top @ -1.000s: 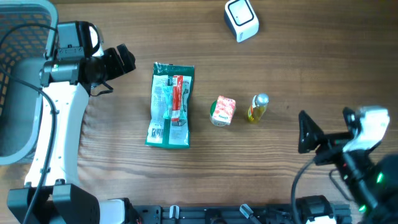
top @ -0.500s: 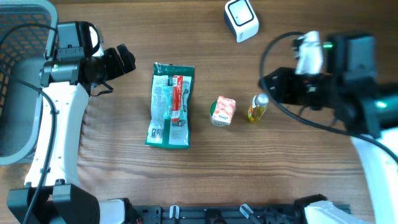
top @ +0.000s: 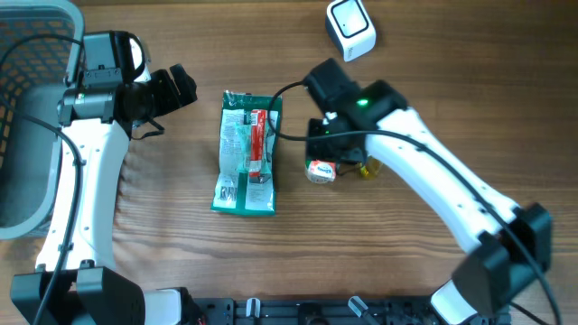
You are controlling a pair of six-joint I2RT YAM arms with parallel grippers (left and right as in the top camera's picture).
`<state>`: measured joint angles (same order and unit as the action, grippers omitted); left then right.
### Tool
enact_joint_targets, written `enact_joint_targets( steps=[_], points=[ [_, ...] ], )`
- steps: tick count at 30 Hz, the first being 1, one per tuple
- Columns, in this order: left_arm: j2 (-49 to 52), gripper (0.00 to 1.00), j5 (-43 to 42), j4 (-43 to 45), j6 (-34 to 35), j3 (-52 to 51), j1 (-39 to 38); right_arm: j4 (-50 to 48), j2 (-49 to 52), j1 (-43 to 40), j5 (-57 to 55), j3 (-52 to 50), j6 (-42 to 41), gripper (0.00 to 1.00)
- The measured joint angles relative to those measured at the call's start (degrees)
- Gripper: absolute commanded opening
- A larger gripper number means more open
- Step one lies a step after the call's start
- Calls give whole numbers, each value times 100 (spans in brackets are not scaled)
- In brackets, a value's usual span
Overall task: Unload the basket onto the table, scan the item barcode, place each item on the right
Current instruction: 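Reach the right gripper toward the red packet on the green jar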
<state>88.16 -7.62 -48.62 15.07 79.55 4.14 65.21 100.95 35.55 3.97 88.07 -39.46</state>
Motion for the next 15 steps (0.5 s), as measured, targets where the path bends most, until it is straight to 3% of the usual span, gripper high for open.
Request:
enact_joint_targets(
  steps=[3,15],
  points=[
    [0,100,0,0,0,0,0,-188,306,214,-396,-2,-44,63],
    [0,100,-2,0,0,0,0,-431,479,767,-1633,-31,-44,59]
  ],
)
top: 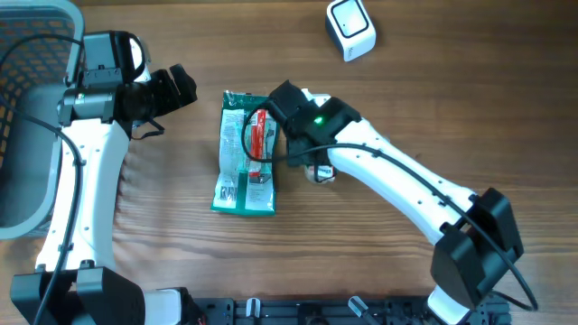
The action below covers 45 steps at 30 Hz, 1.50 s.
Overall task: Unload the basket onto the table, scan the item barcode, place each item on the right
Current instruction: 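Reach the right gripper toward the red packet on the green jar, then close the right gripper on the red packet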
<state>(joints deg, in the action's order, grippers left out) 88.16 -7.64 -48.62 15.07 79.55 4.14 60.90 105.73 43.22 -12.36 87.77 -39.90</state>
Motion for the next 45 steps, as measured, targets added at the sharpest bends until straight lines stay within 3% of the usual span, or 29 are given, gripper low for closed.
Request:
enact_joint_targets(
  steps=[11,25,27,33,35,36,45],
  points=[
    [0,100,2,0,0,0,0,17,131,28,-131,0,0,50],
    [0,100,2,0,0,0,0,70,133,28,-166,0,2,49],
    [0,100,2,0,0,0,0,33,133,28,-168,-68,2,40],
    [0,100,0,0,0,0,0,-118,133,28,-275,-278,2,35],
    [0,100,0,0,0,0,0,-120,133,28,-273,-278,4,11],
    [0,100,0,0,0,0,0,-122,133,28,-278,-280,33,4],
    [0,100,0,0,0,0,0,33,129,24,-223,4,575,4]
  ],
)
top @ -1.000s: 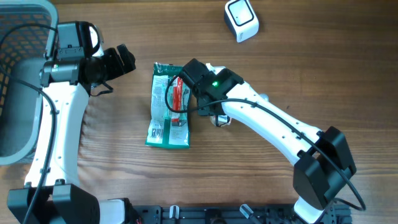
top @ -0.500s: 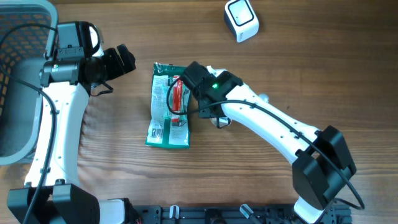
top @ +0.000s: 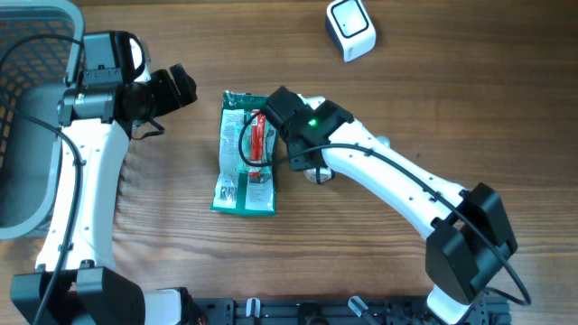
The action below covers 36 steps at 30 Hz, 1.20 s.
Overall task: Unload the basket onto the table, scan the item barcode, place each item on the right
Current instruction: 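Close the right gripper on the red packet, then move the red packet onto the glove pack and open the right gripper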
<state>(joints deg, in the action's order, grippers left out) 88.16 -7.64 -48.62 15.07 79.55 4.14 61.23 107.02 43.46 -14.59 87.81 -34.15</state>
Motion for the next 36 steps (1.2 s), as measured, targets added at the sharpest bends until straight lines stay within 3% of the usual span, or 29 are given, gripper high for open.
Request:
enact_joint_targets(
  steps=[3,8,20,31,36],
  points=[
    [0,100,2,0,0,0,0,26,-173,0,229,225,42,4],
    [0,100,0,0,0,0,0,-645,-748,-4,1622,411,240,4],
    [0,100,0,0,0,0,0,-2979,-203,-4,4739,-470,334,4],
    [0,100,2,0,0,0,0,-5071,-7,-4,5233,-1792,-426,4],
    [0,100,0,0,0,0,0,-5407,37,66,5184,-2114,-614,4]
  ],
)
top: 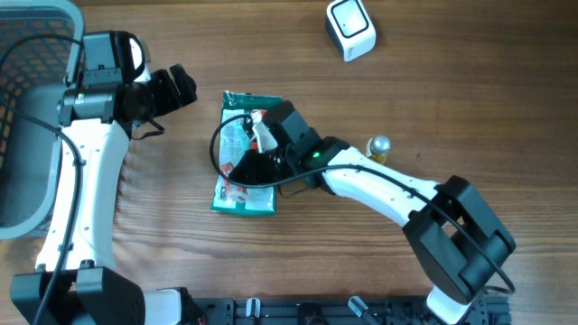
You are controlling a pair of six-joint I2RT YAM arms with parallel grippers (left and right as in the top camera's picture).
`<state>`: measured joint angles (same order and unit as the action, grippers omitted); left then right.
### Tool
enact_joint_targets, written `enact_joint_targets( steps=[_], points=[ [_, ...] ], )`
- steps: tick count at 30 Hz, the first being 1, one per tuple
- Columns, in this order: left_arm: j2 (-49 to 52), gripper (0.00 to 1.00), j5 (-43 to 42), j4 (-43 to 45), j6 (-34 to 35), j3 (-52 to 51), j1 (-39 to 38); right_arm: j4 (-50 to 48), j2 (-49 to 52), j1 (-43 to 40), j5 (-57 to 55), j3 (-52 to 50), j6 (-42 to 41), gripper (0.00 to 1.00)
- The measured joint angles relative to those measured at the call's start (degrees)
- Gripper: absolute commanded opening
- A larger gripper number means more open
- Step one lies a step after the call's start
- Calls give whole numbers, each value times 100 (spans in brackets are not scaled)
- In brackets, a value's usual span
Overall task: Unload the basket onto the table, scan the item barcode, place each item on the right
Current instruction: 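Move the red packet onto the glove pack and open the right gripper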
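Observation:
A green packet (237, 197) lies flat at the table's middle in the overhead view. My right gripper (246, 168) is low over it and seems shut on a red and white tube (262, 135), which lies tilted across the packet. The arm hides most of the fingers. A white barcode scanner (350, 29) stands at the far edge, well away from the gripper. My left gripper (183, 86) hovers open to the left of the packet's top, holding nothing.
A grey basket (36, 194) fills the left edge. A small yellow bottle with a round silver cap (377, 146) stands right of the right arm. Cables loop over the packet.
My right gripper has moved down and left over the packet. The red tube now lies tilted instead of straight. The small bottle shows again beside the arm. The left arm has not moved.
At first my right gripper was over small items to the right of the packet. Then it reached across to the packet's right edge and stayed by the red tube. Now it sits over the packet's middle with the tube turned askew. The left arm stayed still throughout.

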<state>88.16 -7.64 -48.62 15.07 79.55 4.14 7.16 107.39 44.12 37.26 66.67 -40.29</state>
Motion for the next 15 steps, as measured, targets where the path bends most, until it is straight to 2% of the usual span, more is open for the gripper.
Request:
enact_joint_targets(
  steps=[15],
  points=[
    [0,100,0,0,0,0,0,-39,52,273,-839,-13,-24,4]
  ],
)
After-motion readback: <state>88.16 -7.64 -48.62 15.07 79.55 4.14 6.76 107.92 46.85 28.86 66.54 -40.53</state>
